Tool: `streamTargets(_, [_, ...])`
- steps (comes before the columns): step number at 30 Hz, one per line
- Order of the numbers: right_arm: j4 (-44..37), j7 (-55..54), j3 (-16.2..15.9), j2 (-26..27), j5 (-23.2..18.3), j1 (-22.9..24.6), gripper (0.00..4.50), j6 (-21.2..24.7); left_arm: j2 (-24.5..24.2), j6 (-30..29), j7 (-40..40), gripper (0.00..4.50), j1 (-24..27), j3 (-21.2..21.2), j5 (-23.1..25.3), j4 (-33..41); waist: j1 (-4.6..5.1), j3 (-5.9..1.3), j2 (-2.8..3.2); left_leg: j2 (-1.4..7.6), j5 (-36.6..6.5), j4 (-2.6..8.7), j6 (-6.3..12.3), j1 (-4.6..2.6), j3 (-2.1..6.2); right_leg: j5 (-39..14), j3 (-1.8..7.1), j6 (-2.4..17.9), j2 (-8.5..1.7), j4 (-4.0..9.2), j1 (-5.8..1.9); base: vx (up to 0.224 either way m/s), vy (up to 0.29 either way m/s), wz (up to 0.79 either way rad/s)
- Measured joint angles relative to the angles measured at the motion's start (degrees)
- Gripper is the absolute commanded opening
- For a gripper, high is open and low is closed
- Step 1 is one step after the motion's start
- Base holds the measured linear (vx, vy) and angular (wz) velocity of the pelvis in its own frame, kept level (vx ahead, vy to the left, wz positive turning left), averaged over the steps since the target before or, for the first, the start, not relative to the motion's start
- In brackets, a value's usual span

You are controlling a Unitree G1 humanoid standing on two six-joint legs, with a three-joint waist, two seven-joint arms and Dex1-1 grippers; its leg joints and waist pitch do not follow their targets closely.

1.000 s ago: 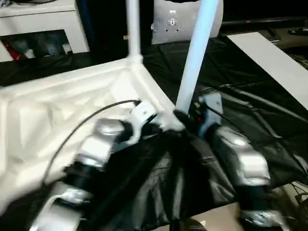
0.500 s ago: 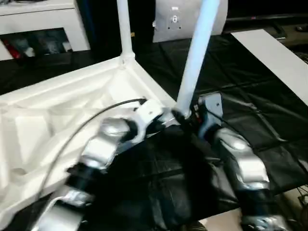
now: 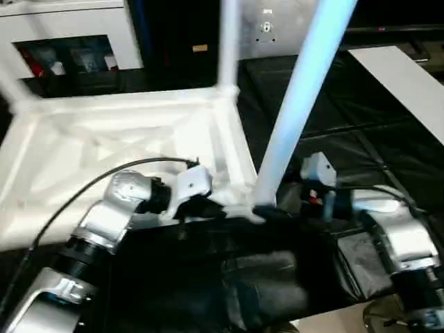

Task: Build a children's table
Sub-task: Rotate leg to tighten

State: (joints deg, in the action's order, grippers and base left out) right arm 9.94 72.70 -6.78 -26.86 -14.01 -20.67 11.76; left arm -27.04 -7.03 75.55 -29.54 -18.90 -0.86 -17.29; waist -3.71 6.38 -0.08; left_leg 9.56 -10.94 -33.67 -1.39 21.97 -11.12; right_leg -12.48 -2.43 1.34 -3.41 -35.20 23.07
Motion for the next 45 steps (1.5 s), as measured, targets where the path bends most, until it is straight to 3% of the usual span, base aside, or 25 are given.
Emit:
streamTargets(5, [2.13, 6.02, -1.65, -1.77, -1.52, -1.97, 3.75, 0.75, -1.79, 2.00, 4.43, 0.00, -0.37, -0.92, -0.67, -0.50, -0.09, 0.01, -0.02, 0.04, 0.01, -0.19, 0.00, 0.05, -0.01, 0.15, -0.02, 0.23, -0.01, -0.02, -0.01, 0.000, 0.000, 0.00])
streamTargets(12, [2.16, 6.60, -2.03, -1.78, -1.87, -2.05, 3.75, 0.74, -1.73, 2.39, 4.95, 0.00, -0.50, -1.20, -0.81, -0.49, -0.50, 0.01, -0.03, 0.06, 0.01, -0.23, 0.00, 0.06, -0.06, 0.18, -0.02, 0.27, -0.02, -0.03, -0.01, 0.000, 0.000, 0.00])
streamTargets(22, [3.88, 10.89, -4.50, -1.42, -2.51, -2.86, 2.79, 1.57, -1.82, 3.46, 6.72, 0.00, -0.60, -1.89, -1.25, -0.53, -1.41, 0.04, -0.08, 0.11, 0.01, -0.23, 0.01, 0.11, -0.08, 0.18, -0.08, 0.27, -0.01, -0.05, 0.05, 0.000, 0.000, 0.00])
streamTargets(27, [4.37, 11.39, -4.76, -1.42, -3.00, -3.35, 2.27, 1.57, -1.82, 3.67, 7.05, 0.00, -0.80, -1.95, -1.55, -1.12, -1.41, 0.04, -0.08, 0.11, 0.01, -0.26, 0.01, 0.11, -0.11, 0.18, -0.06, 0.27, -0.01, -0.06, 0.05, 0.000, 0.000, 0.00])
streamTargets(34, [4.10, 11.35, -4.76, -1.48, -3.22, -3.42, 2.06, 2.33, -1.78, 2.92, 7.38, 0.00, -0.80, -1.78, -1.84, -1.08, -1.43, 0.04, -0.08, 0.13, 0.01, -0.25, 0.01, 0.11, -0.12, 0.18, -0.08, 0.27, -0.01, -0.07, 0.05, 0.000, 0.000, 0.00])
streamTargets(39, [-1.62, 8.07, -2.98, -0.79, -5.33, 0.71, 2.04, 7.38, -1.27, -1.82, 6.70, 0.00, 0.42, -1.15, -3.27, 1.71, -1.58, 0.04, -0.08, 0.13, 0.00, -0.26, 0.02, 0.09, -0.14, 0.18, -0.06, 0.26, -0.01, -0.07, 0.04, 0.000, 0.000, 0.00])
streamTargets(43, [-4.19, -1.14, -0.41, 2.70, -4.46, 3.53, 2.04, 9.58, -0.06, -6.10, 2.08, 0.00, 1.17, 0.23, -1.65, 2.54, -0.96, 0.04, -0.08, 0.14, 0.01, -0.25, -0.21, -0.10, -0.15, 0.26, -0.01, 0.28, -0.01, -0.12, -0.02, 0.000, 0.000, 0.00])
streamTargets(45, [-4.09, -11.86, 2.19, 8.28, -1.56, 3.52, 2.04, 10.56, 2.27, -10.18, -4.26, 0.00, 0.84, 2.47, 0.46, 2.18, 0.46, 0.03, -0.11, 0.18, 0.07, -0.22, -0.53, -0.34, -0.16, 0.30, -0.03, 0.30, 0.00, -0.13, -0.11, 0.000, 0.000, 0.00])
